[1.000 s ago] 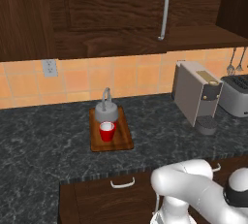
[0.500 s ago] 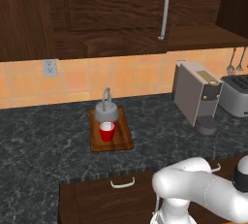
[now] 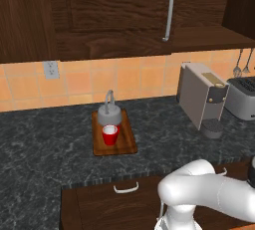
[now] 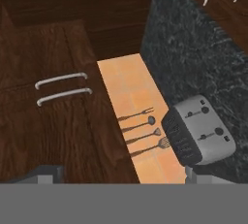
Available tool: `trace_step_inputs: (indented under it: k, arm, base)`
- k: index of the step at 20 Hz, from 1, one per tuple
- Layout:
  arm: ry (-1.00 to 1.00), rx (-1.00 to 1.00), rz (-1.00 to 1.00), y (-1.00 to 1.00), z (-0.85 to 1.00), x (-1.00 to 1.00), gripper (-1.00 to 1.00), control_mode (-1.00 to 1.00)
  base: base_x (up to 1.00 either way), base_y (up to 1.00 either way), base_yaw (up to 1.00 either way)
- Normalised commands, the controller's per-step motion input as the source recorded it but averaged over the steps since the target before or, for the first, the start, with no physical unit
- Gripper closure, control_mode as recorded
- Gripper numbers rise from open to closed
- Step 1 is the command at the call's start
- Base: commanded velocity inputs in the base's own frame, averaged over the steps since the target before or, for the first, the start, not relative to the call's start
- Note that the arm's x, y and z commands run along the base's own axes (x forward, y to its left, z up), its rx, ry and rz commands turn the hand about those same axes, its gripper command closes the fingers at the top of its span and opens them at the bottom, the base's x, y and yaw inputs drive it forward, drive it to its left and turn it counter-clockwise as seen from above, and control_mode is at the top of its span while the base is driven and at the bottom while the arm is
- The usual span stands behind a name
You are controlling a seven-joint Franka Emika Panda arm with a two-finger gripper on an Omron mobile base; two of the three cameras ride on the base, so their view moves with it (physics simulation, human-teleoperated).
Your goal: Pick the kettle from the counter and place it on the tray. Then pick the mug from the cabinet and place it on the tray. Then close the cabinet doors.
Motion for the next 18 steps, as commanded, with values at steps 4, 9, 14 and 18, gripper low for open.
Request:
trace_step_inputs:
  k: [4,9,14,18]
  arm:
    - [-0.02,0.00,0.05,-0.19,-0.30,0.38,-1.00,-1.00]
    - [-0.08,0.00,0.05,-0.20,-0.07,0.29,-1.00,-1.00]
    - [-0.08,0.00,0.03,-0.11,-0.07,0.38,-1.00,-1.00]
    - [-0.10,-0.09,0.06,0.00,-0.13,0.37,-1.00,-1.00]
  base:
    - [0.00,0.00,0.00]
    - [0.00,0.00,0.00]
    - [0.00,0.00,0.00]
    - [0.00,0.00,0.00]
